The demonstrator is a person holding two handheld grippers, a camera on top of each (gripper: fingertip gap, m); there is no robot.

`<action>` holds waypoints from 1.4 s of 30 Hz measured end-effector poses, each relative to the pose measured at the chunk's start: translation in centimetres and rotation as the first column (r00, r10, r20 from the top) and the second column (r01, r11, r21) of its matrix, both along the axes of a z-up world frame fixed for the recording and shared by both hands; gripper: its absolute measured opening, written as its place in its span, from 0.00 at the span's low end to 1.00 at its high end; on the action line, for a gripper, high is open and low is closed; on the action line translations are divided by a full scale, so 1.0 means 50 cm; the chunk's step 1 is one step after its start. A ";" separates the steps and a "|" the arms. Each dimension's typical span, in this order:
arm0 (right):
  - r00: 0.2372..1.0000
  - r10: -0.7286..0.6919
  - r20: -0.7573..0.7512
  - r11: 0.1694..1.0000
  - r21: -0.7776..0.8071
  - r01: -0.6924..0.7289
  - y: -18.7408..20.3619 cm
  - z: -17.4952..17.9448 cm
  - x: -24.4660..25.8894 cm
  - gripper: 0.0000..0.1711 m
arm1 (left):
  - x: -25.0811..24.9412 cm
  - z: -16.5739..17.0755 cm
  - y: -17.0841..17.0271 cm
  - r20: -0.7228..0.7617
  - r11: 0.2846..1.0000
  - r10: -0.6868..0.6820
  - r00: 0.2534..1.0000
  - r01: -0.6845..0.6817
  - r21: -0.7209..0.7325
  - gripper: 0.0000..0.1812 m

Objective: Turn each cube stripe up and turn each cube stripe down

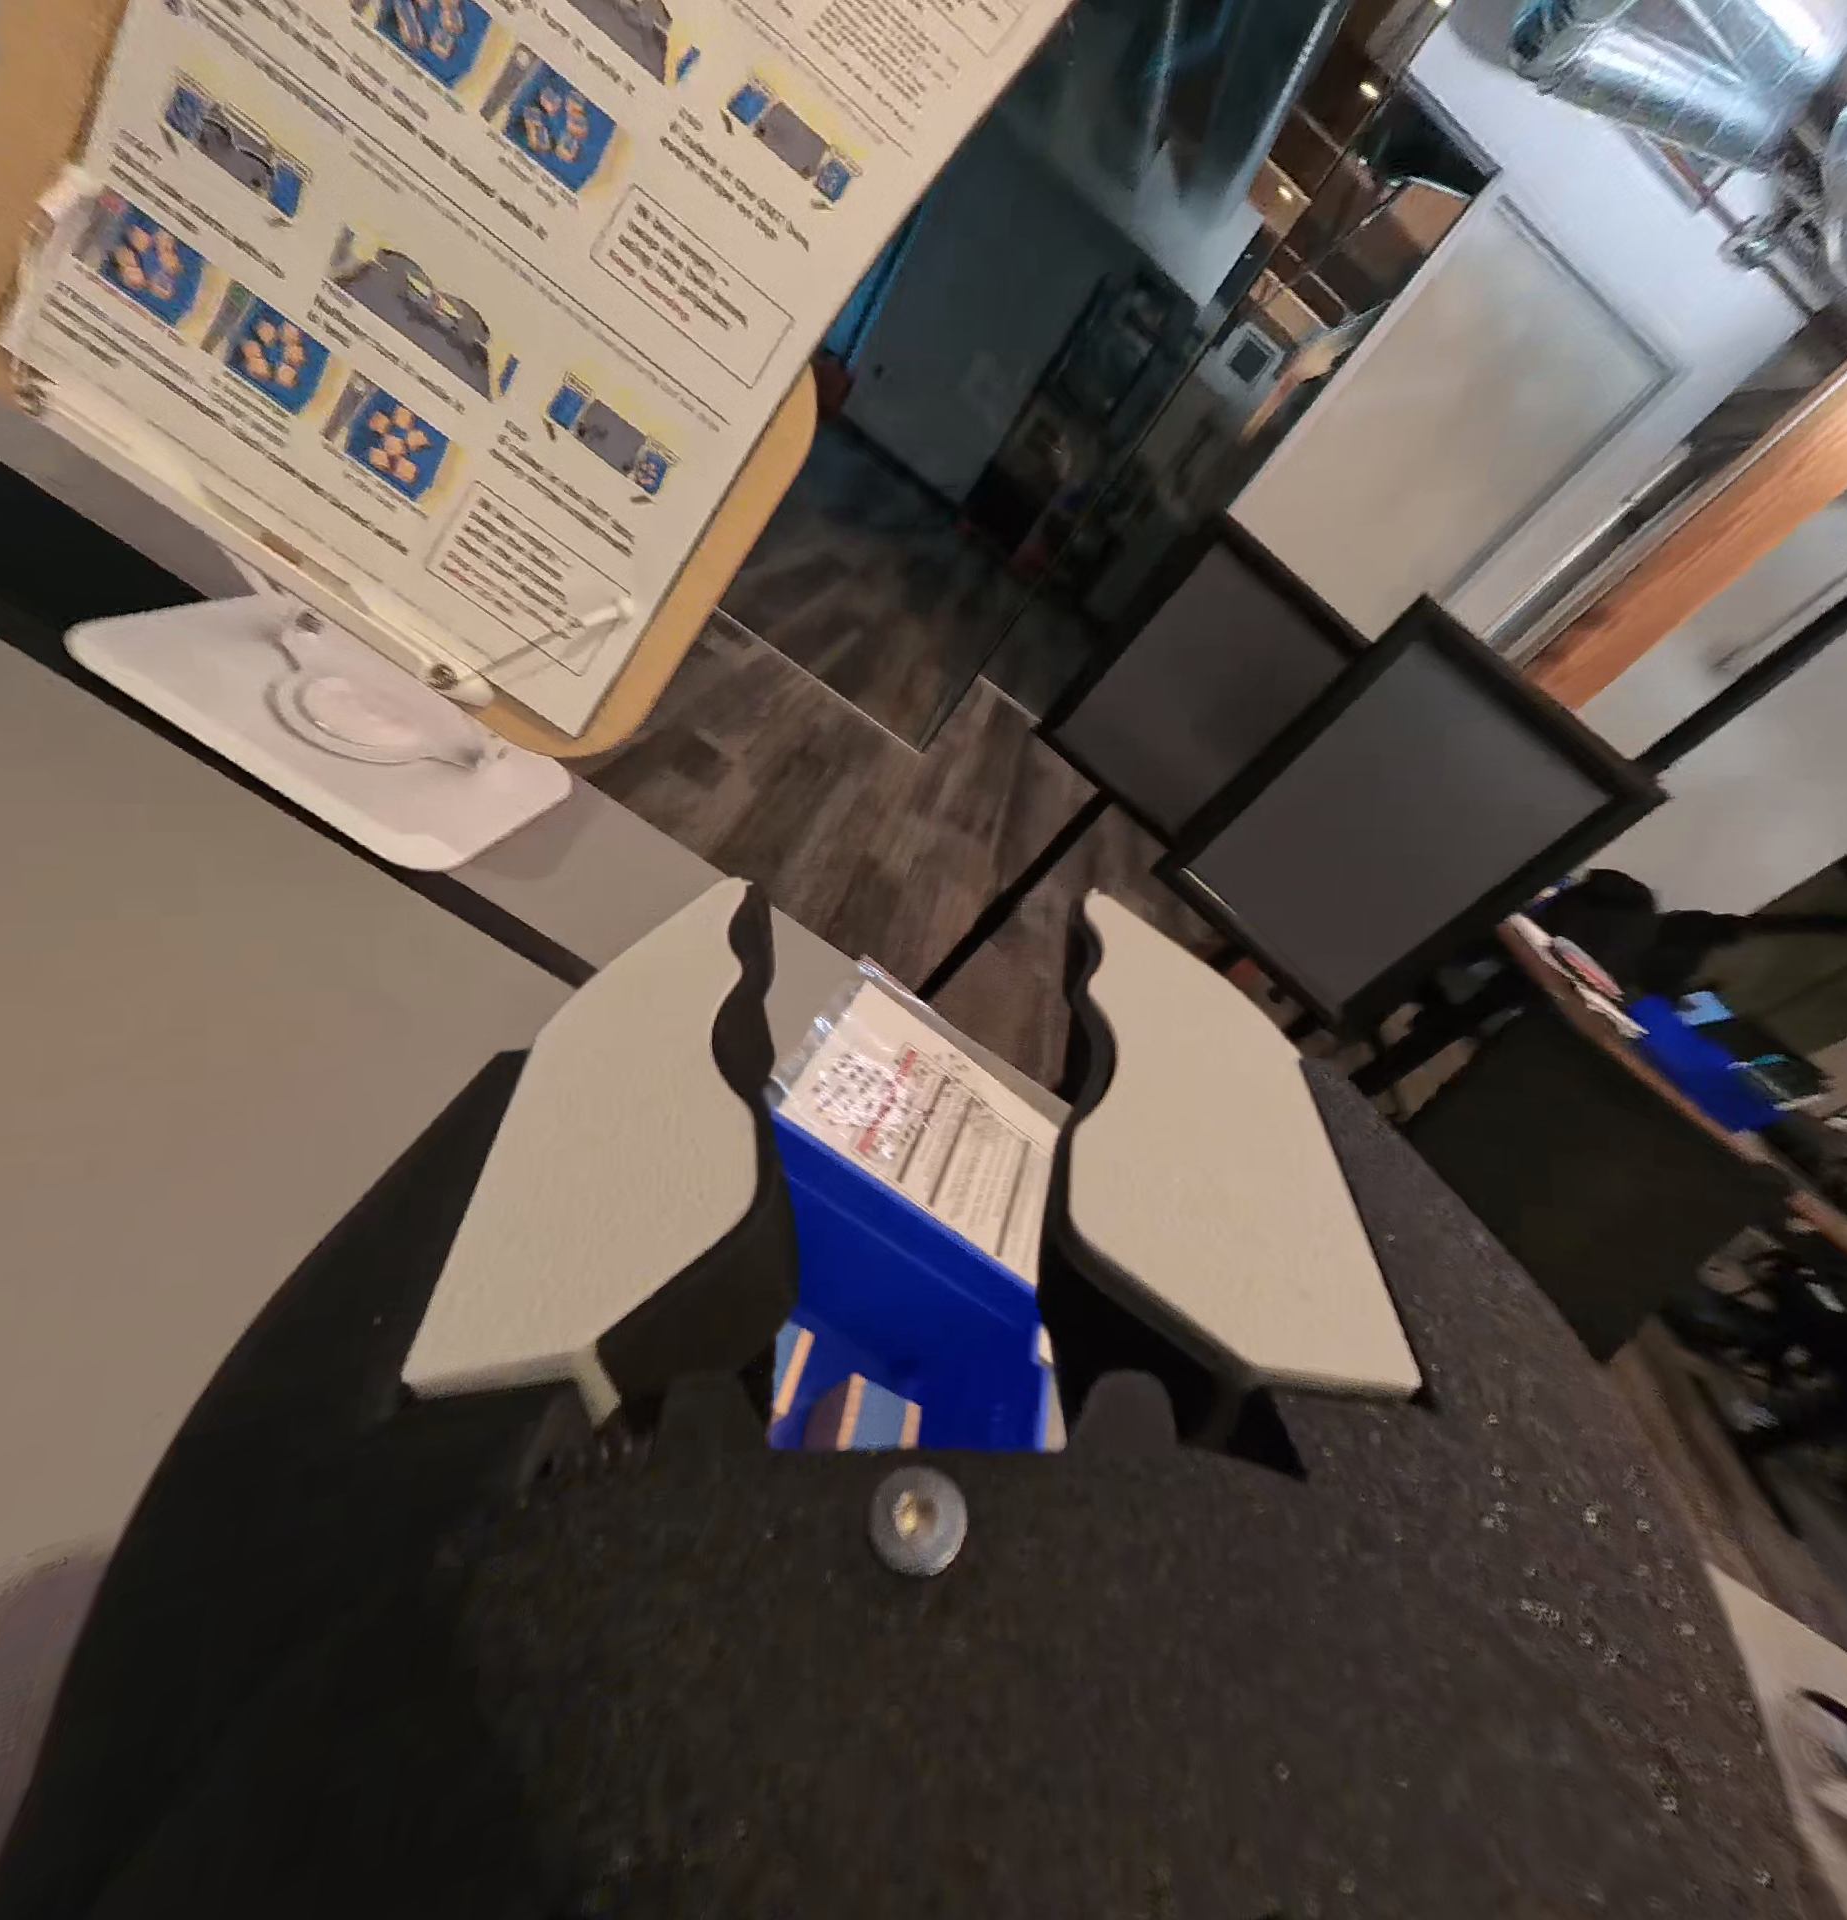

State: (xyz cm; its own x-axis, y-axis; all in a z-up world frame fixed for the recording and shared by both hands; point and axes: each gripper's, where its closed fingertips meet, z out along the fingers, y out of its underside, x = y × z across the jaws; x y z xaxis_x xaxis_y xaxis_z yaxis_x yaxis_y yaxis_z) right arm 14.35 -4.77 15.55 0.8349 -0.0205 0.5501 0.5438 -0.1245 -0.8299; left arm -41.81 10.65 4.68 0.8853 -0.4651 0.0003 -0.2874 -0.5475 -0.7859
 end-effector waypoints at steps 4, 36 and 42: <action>0.999 -0.035 0.023 0.996 -0.076 0.037 0.017 -0.032 0.007 0.33 | -0.021 -0.110 0.060 -0.087 0.982 0.106 0.991 -0.118 -0.149 0.24; 0.995 -0.015 0.100 0.963 -0.266 0.042 0.063 -0.121 -0.021 0.34 | -0.073 -0.380 0.157 -0.333 0.816 0.216 0.918 -0.357 -0.455 0.25; 0.991 -0.009 0.136 0.954 -0.296 0.050 0.067 -0.136 -0.027 0.33 | -0.062 -0.321 0.141 -0.264 0.848 0.201 0.943 -0.302 -0.435 0.25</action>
